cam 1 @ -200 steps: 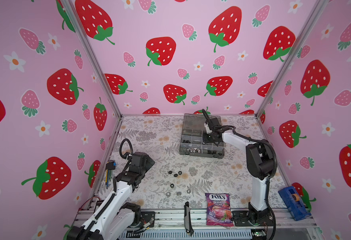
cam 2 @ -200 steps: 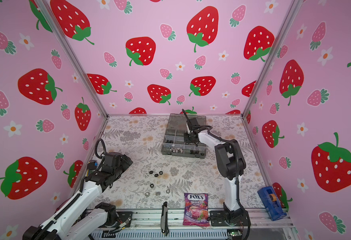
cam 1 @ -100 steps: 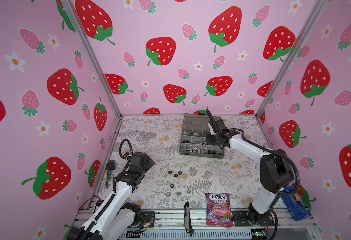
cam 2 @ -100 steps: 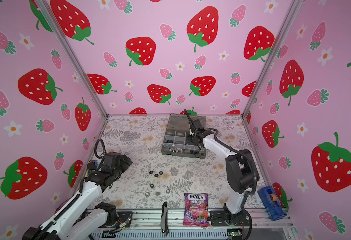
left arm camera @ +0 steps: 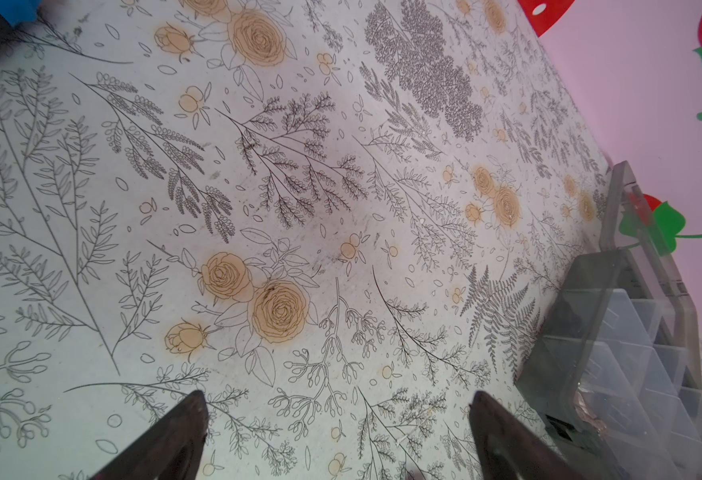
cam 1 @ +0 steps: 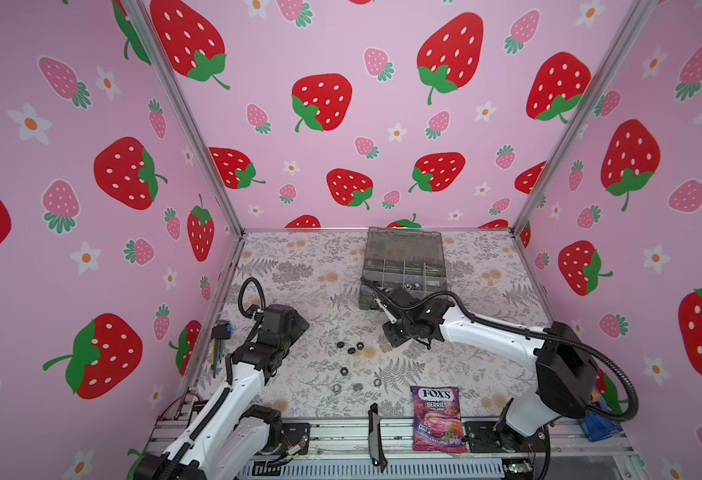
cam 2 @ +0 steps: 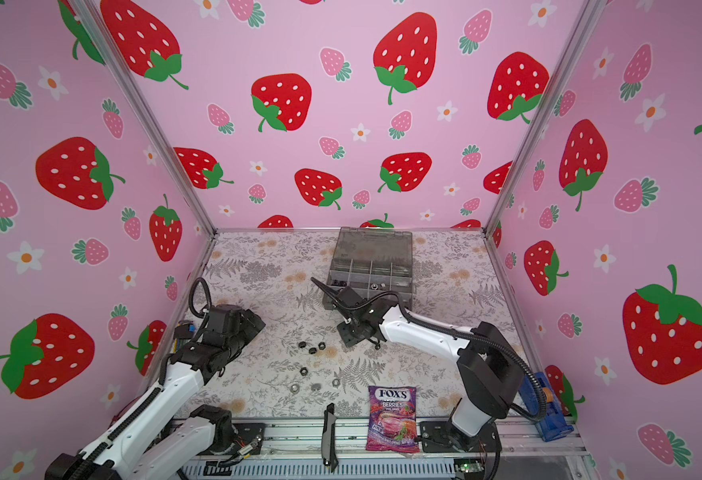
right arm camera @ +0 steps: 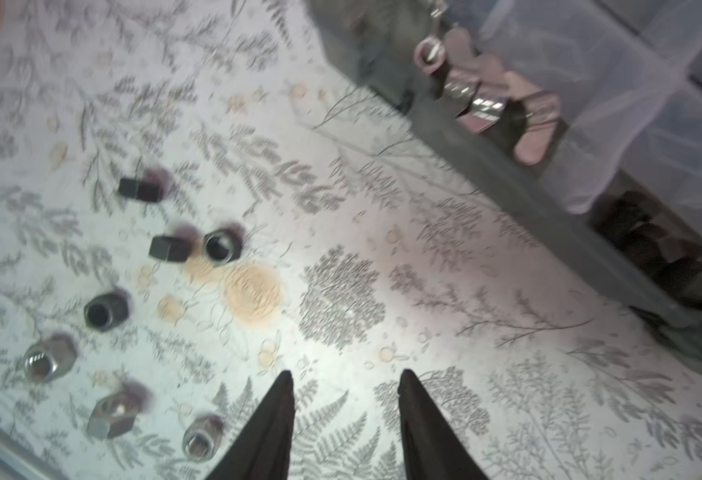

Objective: Sort the screws and nuts into containers
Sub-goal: 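Move the right gripper back over the nut pile and lower onto a silver nut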

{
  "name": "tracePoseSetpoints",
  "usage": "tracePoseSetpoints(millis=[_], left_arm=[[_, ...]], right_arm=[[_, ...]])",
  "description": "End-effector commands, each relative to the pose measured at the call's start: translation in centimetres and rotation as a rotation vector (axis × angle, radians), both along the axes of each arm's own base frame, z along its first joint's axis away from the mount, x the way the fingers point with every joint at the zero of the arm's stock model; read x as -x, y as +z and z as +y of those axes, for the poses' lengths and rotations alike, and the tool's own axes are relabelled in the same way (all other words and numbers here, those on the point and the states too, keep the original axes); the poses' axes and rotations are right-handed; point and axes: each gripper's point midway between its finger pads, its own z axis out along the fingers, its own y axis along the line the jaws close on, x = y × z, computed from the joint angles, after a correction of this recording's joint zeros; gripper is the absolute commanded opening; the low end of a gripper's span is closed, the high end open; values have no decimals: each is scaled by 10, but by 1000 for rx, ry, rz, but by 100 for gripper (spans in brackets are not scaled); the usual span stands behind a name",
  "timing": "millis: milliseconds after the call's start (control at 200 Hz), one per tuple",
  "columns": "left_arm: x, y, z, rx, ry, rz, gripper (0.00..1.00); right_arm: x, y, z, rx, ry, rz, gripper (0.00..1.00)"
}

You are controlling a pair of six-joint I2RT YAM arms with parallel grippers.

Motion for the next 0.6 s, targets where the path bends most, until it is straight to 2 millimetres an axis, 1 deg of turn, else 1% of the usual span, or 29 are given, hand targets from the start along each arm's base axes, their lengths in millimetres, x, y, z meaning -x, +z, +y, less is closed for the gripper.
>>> tracePoseSetpoints(millis=[0, 215, 350, 445, 595], left_arm=[[7, -7, 7, -9, 36, 29, 99], [9, -4, 11, -27, 48, 34, 99], [9, -5, 12, -27, 54, 37, 99], [9, -5, 12, -25, 53, 38, 99], [9, -6, 12, -24, 55, 42, 99]], right_arm=[[26, -17, -8, 117, 67, 24, 44], [67, -38, 4, 193, 243, 98, 44], [87, -47, 14, 210, 334, 146, 44], [97, -52, 23, 200, 385, 177, 44], [104, -61, 29, 210, 429, 199, 44]])
